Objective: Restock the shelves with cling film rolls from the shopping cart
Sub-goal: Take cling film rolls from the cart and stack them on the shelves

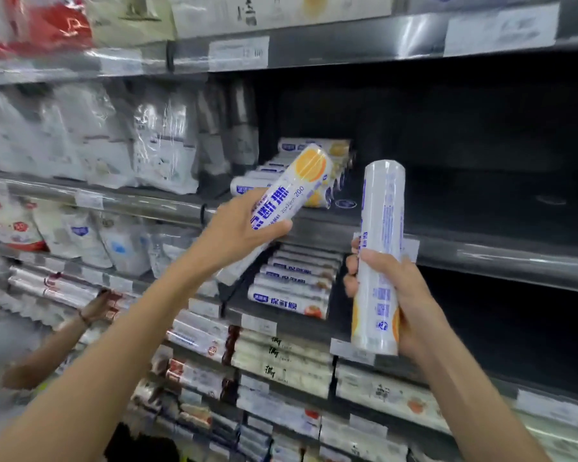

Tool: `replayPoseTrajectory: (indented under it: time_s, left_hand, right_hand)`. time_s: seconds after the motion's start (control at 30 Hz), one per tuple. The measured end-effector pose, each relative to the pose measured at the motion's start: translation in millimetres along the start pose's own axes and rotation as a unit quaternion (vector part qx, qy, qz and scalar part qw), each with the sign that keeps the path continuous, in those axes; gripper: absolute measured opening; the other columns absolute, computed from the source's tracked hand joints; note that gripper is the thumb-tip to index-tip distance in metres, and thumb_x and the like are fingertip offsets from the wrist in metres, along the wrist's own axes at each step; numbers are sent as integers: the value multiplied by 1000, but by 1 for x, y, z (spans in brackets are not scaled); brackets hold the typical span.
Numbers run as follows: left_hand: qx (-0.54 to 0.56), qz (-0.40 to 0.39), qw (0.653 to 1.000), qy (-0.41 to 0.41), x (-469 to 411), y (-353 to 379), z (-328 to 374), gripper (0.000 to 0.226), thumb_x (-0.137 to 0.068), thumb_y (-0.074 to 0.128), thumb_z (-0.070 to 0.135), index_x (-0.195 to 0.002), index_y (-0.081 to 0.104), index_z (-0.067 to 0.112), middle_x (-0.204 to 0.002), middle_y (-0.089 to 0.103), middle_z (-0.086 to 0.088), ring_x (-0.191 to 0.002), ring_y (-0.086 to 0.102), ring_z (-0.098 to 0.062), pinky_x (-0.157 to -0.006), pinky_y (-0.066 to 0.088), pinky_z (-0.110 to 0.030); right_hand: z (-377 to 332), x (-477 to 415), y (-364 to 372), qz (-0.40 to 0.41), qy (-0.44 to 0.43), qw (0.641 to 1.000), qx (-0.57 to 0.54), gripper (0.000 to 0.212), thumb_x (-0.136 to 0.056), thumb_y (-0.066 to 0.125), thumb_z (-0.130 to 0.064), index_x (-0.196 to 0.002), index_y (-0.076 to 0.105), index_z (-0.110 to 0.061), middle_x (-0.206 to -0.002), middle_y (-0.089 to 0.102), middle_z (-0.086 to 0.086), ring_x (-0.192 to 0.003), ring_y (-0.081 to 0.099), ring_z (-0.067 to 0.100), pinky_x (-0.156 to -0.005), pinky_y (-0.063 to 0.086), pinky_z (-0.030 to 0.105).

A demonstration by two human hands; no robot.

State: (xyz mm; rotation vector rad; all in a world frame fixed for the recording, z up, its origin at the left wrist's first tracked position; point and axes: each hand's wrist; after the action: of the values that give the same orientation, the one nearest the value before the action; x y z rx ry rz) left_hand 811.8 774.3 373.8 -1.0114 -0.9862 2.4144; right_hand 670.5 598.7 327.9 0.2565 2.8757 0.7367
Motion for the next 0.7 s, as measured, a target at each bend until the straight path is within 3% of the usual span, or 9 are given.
replayPoseTrajectory:
  time_s: [0.13,0.3,0.43,0.57,0.7]
  left_hand:
    - [-34,-41,997,53,-71,-15,-29,28,-83,68,39,-107,55,31,-79,58,13,-64,53,7,-56,38,-8]
    - [-89,-109,982,129,-167,-20,-69,47,-87,65,36,-126,48,17,-100,59,5,-85,56,-15,-67,37,-25]
    - [-132,-171,968,129,-246,-2,-102,52,-89,61,31,-129,41,4,-117,53,-13,-103,54,-29,-82,43,-34]
    - [-158,-202,955,149,-298,17,-121,51,-90,61,30,-129,41,2,-121,51,-10,-96,50,-22,-71,32,-25]
    - [-129,-218,956,148,-328,37,-131,51,-88,65,22,-130,42,3,-122,54,-15,-95,49,-19,-73,34,-24]
  right_hand:
    - [-8,-47,10,33,-1,999,18,32,-70,72,-21,-98,61,-11,-72,59,6,-54,54,15,-46,49,26]
    - [-15,-95,20,104,-24,994,20,40,-68,71,-23,-103,58,-10,-72,60,5,-53,56,13,-49,50,23]
    - [-17,-120,26,158,-65,985,16,43,-66,71,-24,-104,58,-11,-71,60,3,-55,56,12,-52,50,21]
    - [-17,-133,27,189,-94,977,18,38,-71,69,-23,-105,59,-12,-72,59,3,-56,55,12,-52,50,21]
    - [-15,-143,23,216,-109,970,23,38,-70,72,-22,-105,60,-13,-72,59,3,-57,56,12,-52,50,21]
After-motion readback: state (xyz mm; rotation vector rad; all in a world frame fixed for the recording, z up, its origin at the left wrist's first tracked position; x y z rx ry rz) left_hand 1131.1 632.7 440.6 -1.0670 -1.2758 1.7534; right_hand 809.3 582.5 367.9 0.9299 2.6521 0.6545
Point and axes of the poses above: each hand's wrist, its own x-axis away from the middle knuckle, its own y-axis out of the palm, z = x × y
